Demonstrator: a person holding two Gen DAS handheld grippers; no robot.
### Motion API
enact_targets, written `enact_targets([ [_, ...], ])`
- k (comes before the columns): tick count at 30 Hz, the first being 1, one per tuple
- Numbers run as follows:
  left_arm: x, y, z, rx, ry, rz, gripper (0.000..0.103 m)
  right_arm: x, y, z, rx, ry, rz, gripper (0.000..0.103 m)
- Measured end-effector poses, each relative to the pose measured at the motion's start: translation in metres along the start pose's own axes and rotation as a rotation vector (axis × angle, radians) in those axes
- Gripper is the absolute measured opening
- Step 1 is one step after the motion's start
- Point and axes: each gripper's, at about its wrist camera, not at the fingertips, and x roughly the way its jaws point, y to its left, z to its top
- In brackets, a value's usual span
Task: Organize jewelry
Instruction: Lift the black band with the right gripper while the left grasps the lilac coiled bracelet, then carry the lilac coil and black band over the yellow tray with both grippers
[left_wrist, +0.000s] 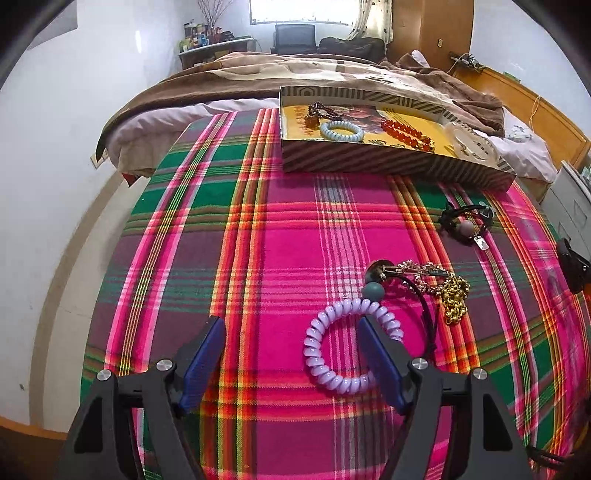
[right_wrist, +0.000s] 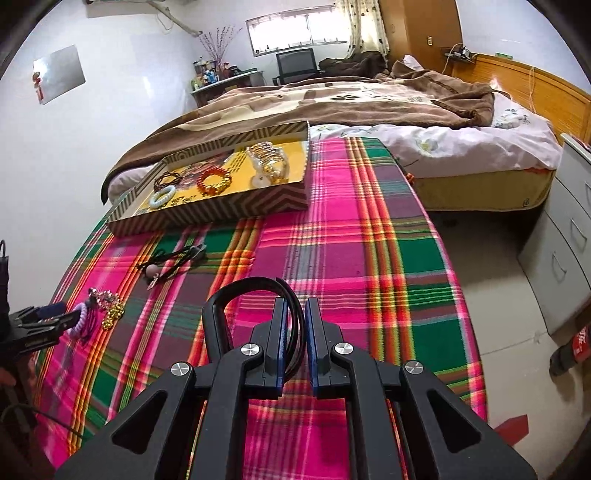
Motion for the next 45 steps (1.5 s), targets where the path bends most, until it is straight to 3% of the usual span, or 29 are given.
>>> enact_targets([
  [5, -0.001, -0.002, 0.001, 0.009, 0.005, -0.013, 0.068, -0.001, 0.005, 0.000, -0.008, -0.001, 0.006, 0.010],
  [9, -0.006, -0.011, -0.002, 0.046, -0.017, -0.041, 0.033, 0.000, 0.009, -0.001, -0.012, 0.002, 0.012, 0.010],
  [15, -0.008, -0.009, -0.003, 0.041, -0.029, -0.048, 0.010, -0.003, 0.012, -0.001, -0.014, -0.003, 0.011, 0.010],
  [32, -0.041, 0.002, 0.006, 0.007, -0.114, -0.064, 0.009, -0.022, 0.022, 0.004, -0.031, -0.041, 0.018, 0.010],
  [45, -0.073, -0.007, 0.039, 0.043, -0.215, -0.074, 0.009, -0.035, 0.038, 0.036, -0.063, -0.111, 0.029, 0.010],
])
